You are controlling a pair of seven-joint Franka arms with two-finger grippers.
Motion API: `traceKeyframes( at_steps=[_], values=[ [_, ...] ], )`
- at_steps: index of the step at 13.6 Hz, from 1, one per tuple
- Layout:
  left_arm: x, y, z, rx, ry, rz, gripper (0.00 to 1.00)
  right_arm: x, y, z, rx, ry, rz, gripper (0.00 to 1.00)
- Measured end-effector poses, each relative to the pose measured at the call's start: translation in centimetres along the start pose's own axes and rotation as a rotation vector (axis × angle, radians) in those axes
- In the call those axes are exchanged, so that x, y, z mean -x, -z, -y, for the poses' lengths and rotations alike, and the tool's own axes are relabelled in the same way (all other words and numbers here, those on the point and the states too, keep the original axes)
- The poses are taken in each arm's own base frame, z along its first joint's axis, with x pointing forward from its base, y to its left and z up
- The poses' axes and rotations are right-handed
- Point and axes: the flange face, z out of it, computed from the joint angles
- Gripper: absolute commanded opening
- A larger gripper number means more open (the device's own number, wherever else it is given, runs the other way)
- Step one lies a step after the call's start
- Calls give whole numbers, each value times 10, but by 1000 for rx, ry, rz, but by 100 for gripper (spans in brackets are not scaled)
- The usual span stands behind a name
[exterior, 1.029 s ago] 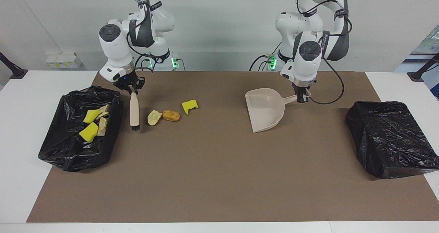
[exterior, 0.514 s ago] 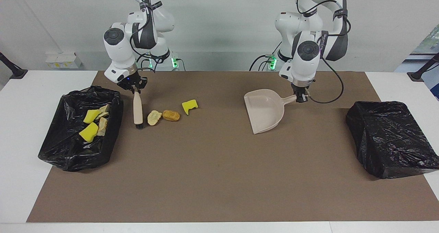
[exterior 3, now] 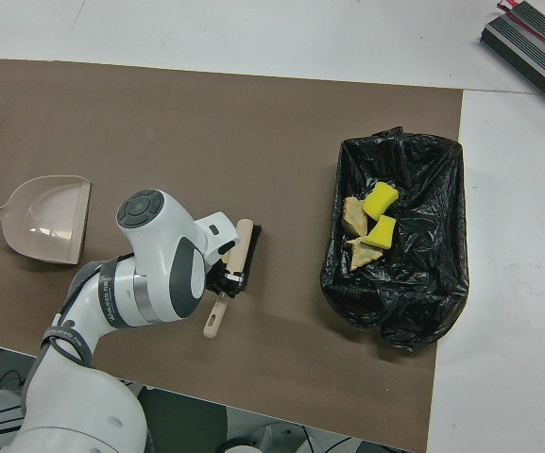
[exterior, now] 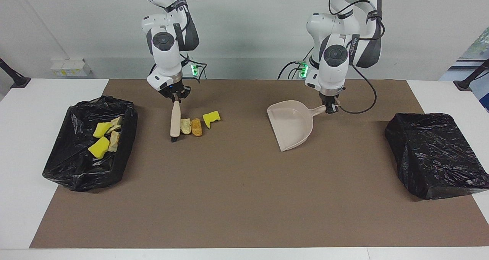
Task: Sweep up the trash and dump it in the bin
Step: 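Sweep the sponge and bread scraps toward the dustpan with the right gripper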
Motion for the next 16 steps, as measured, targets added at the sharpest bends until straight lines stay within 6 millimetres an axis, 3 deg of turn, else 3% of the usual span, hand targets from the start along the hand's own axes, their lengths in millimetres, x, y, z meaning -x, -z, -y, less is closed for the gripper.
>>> traceKeyframes(
  at_steps=[7, 16],
  values=[
    [-39, -3, -43, -15, 42, 25, 0, 21, -6, 102, -59, -215, 15, 0],
    [-45, -2, -47, -20, 44, 26, 0, 37, -13, 244, -183, -342, 77, 0]
  ],
)
